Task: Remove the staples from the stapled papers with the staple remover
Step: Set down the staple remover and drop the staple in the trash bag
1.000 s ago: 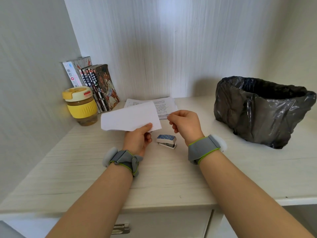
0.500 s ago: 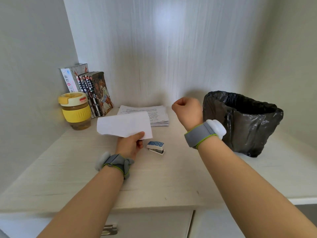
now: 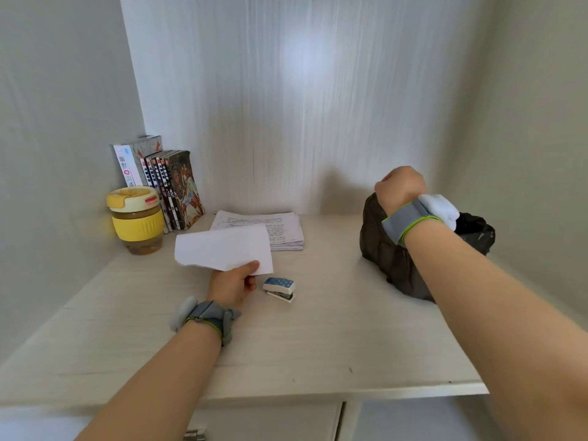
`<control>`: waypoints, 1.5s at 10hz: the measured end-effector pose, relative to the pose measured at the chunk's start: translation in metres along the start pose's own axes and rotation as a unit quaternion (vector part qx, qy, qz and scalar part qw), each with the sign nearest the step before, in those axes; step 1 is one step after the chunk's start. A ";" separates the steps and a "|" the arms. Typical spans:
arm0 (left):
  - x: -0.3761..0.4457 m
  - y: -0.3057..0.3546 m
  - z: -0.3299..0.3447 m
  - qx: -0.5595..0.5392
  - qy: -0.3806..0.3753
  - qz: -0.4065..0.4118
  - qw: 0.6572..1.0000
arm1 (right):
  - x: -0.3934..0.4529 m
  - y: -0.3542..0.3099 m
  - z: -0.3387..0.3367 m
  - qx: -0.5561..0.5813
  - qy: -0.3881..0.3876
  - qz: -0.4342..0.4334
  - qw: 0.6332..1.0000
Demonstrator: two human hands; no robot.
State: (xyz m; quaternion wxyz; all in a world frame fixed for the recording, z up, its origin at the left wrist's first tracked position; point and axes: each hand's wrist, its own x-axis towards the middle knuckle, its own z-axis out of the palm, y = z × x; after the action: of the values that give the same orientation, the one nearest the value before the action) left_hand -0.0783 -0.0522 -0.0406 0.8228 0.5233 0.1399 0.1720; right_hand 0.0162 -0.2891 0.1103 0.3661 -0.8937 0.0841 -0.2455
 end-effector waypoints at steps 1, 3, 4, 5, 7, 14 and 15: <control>0.000 0.000 0.001 0.002 -0.002 0.006 1.000 | 0.005 0.012 -0.009 0.046 -0.051 0.066 0.995; 0.001 0.000 0.000 0.005 -0.005 -0.002 1.000 | 0.009 0.031 -0.013 0.014 -0.078 0.063 0.995; 0.002 0.000 0.000 0.004 -0.010 0.003 1.000 | 0.010 0.034 -0.010 0.006 -0.073 0.046 0.996; 0.003 -0.002 -0.001 0.008 -0.002 -0.001 1.000 | 0.016 0.041 -0.010 0.032 -0.098 0.111 0.988; 0.003 -0.002 -0.002 0.015 -0.002 0.006 1.000 | 0.023 0.052 0.007 -0.148 -0.103 0.057 0.982; 0.001 -0.002 0.000 0.020 -0.004 0.010 1.000 | -0.072 -0.016 0.034 0.039 -0.134 -0.202 0.969; 0.001 -0.001 -0.001 0.019 -0.003 0.013 1.000 | -0.098 -0.010 0.065 0.045 -0.225 -0.209 0.951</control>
State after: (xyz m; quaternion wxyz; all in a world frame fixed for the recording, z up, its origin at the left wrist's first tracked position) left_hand -0.0780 -0.0518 -0.0420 0.8109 0.5411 0.1338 0.1782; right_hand -0.0368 -0.2096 0.0408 0.3557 -0.9059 -0.2000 -0.1130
